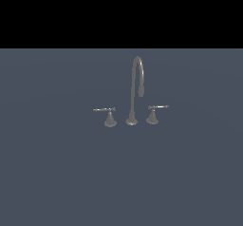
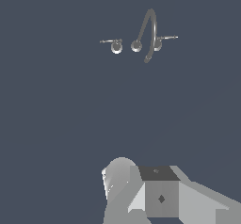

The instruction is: Turn on the faucet by rotating a designated handle.

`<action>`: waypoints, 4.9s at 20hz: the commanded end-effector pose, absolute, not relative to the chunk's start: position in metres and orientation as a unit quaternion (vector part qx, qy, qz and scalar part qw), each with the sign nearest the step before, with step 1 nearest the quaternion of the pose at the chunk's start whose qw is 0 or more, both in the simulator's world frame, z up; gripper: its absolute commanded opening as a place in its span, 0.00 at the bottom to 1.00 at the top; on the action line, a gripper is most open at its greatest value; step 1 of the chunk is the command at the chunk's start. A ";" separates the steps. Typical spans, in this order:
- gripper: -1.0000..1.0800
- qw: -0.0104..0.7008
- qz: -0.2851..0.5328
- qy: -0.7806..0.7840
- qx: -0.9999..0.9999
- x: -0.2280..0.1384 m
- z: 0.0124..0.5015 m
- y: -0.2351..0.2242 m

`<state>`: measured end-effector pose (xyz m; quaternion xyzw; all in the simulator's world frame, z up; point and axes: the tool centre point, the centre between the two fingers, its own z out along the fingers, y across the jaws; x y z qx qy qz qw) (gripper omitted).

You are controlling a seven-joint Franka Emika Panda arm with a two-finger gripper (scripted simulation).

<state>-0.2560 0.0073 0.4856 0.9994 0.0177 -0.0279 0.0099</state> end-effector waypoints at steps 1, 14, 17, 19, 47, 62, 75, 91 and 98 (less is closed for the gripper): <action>0.00 0.010 -0.028 0.018 0.999 -0.256 0.486 0.007; 0.00 0.009 -0.027 -0.028 0.999 -0.246 0.460 0.024; 0.00 0.009 -0.026 -0.051 0.998 -0.241 0.446 0.032; 0.00 0.009 -0.026 -0.070 0.997 -0.236 0.436 0.039; 0.00 0.001 -0.016 -0.361 0.932 -0.126 0.265 0.113; 0.00 -0.001 -0.011 -0.485 0.874 -0.061 0.187 0.121; 0.00 0.001 -0.004 -0.595 0.803 0.001 0.114 0.108; 0.00 0.000 0.001 -0.671 0.742 0.046 0.063 0.086; 0.00 0.000 0.000 -0.669 0.743 0.044 0.065 0.087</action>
